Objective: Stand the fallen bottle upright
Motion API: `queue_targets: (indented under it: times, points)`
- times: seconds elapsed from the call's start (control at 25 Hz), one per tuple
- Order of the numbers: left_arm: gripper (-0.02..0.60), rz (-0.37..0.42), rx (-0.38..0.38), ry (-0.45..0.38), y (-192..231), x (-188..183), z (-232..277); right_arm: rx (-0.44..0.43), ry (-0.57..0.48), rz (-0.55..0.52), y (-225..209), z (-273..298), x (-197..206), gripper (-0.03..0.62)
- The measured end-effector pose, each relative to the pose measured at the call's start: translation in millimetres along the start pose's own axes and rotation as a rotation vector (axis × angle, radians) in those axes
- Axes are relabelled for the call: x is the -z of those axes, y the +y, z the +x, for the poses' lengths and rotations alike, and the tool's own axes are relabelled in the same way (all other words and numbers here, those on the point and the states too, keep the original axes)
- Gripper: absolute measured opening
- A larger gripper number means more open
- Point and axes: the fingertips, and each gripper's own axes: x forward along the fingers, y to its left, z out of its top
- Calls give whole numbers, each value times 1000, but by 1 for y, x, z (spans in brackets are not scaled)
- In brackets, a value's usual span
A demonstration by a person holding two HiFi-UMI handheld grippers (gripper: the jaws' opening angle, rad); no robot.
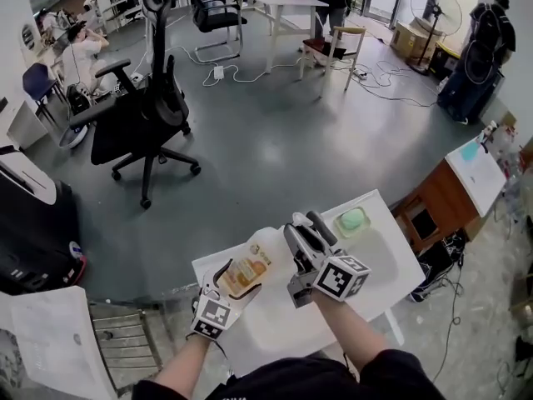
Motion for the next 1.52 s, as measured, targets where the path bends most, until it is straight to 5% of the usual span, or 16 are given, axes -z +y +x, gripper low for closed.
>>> queue_targets:
  times: [0.68,1.52]
  points:
    - [393,-81,-57,-90,-8,-29,53,-73,64,-247,22,7,-42,103]
    - [393,-159,-105,-118,-21,-31,82,-229,142,-540,65,1,-26,100]
